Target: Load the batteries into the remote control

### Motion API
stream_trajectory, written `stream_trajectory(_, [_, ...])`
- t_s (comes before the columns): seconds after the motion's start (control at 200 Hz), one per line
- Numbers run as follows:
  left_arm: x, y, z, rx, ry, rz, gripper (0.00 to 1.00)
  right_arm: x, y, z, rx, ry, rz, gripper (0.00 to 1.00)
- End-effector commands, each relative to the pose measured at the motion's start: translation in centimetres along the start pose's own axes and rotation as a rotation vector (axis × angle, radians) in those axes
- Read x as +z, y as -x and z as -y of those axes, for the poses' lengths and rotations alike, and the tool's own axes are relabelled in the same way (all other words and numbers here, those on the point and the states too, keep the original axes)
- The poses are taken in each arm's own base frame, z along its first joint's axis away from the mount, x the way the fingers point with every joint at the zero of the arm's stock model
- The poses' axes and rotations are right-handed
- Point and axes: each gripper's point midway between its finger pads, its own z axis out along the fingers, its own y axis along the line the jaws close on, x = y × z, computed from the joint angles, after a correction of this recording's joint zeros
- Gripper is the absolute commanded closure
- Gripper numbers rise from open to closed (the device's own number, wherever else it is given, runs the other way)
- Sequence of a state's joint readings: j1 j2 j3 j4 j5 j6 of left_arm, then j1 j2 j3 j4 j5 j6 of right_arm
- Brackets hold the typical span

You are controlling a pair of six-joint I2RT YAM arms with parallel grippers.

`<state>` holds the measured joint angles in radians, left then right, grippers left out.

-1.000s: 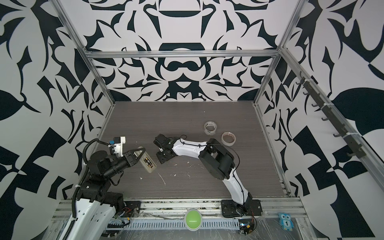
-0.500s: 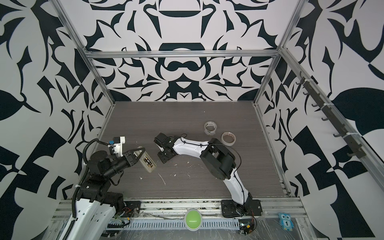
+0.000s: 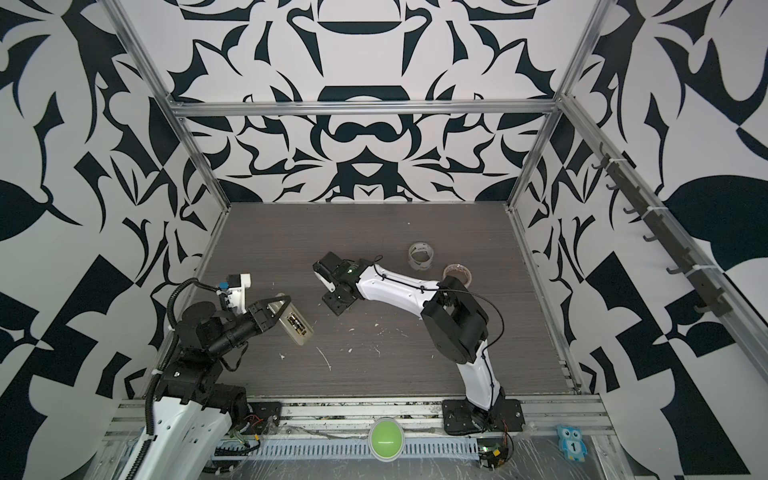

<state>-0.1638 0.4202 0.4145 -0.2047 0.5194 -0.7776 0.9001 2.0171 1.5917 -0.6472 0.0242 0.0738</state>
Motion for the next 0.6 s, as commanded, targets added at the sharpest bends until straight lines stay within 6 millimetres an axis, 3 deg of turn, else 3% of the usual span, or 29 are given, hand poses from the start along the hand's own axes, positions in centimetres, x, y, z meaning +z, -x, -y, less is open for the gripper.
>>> stream_trajectory(0.0, [0.0, 0.2, 0.5, 0.011, -0.027, 0.013, 1.0, -0.9, -0.3, 1.2, -0.097, 0.025, -0.064, 0.4])
stream_trajectory(0.255, [-0.2, 0.1, 0.4, 0.007, -0.025, 0.015, 1.0, 0.1, -1.5, 1.3, -0.188, 0.108, -0.13, 0.4])
stream_trajectory(0.595, [-0.3, 0.1, 0.5, 0.01, -0.027, 0.016, 1.0, 1.1, -0.8, 0.4, -0.246, 0.168, -0.109, 0.4])
